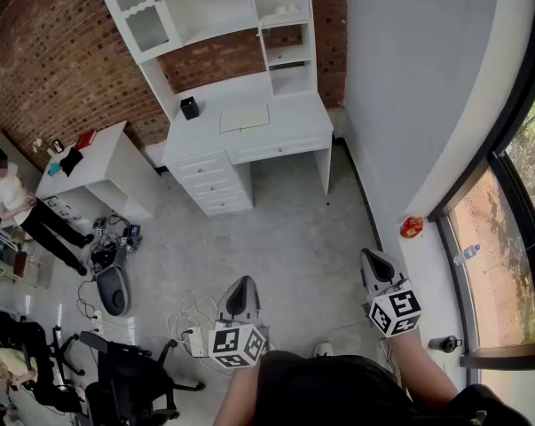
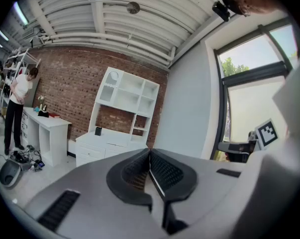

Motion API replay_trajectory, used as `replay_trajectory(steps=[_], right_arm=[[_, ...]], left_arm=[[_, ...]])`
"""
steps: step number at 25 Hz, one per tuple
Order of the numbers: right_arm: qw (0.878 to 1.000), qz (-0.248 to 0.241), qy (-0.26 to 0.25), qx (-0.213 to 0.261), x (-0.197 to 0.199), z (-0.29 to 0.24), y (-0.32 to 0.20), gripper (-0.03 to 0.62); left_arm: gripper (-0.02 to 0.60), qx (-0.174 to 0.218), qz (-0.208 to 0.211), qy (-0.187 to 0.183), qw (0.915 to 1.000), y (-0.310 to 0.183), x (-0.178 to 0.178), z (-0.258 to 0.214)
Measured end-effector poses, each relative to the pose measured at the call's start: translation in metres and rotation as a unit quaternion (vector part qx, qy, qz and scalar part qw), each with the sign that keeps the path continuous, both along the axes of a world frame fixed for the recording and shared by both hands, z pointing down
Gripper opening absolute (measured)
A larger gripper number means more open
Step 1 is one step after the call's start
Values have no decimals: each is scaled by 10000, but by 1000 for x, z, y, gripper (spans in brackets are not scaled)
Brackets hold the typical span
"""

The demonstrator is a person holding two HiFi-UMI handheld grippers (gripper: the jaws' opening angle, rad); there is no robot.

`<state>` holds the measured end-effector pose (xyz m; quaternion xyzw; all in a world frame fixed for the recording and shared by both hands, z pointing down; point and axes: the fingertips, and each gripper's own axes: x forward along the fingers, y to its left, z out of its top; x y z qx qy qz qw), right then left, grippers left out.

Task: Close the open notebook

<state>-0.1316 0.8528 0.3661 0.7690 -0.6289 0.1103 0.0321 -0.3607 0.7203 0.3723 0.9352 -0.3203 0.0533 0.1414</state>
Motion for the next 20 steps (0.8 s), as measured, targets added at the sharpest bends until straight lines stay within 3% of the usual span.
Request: replay_trajectory(steps=[12, 20], right_arm=[[9999, -108, 14, 131, 6, 5, 14, -2], [9996, -110, -247, 102, 7, 26, -17, -2]], left_arm=[[8, 14, 57, -54, 10000, 17, 16, 4], [8, 51, 232, -239, 9994, -20, 25, 18]])
